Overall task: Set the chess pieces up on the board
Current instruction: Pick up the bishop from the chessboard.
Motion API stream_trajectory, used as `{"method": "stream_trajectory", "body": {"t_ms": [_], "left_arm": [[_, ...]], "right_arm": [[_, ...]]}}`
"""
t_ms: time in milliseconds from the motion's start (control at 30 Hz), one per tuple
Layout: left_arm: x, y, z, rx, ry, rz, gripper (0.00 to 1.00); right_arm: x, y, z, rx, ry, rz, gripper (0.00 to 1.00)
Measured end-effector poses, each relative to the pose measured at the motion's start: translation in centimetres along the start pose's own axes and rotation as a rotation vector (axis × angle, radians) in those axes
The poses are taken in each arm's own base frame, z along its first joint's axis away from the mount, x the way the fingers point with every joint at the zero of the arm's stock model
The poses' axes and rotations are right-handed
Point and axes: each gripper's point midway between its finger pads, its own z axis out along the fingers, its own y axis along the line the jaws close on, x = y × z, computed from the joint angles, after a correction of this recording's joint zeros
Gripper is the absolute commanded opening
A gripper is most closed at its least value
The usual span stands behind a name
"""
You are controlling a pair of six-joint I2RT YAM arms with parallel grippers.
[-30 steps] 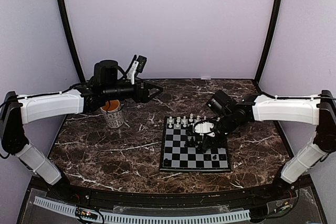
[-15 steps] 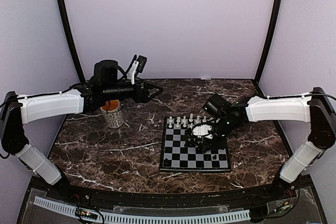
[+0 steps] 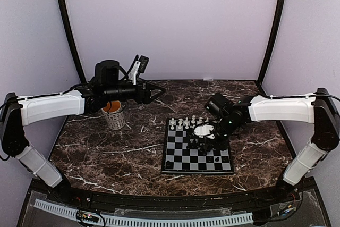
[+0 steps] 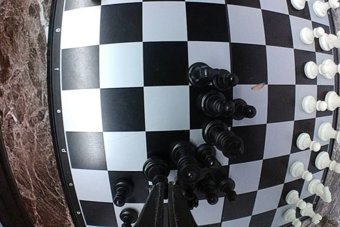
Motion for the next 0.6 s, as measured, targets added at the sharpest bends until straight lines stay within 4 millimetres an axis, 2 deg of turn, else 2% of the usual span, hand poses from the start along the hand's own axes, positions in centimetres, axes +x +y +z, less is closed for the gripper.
{"method": "stream_trajectory", "body": {"t_ms": [333,600], "left_arm": [[-0.2,-0.1,0.0,0.006,-0.002,0.002,0.65],[-0.2,-0.1,0.0,0.006,-0.002,0.002,0.65]], "right_arm": [[-2.0,0.1,-2.9,-0.001,-0.069,-0.007,0.06],[-2.3,1.4,-2.9,-0.044,-0.075,-0.017,0.07]]}}
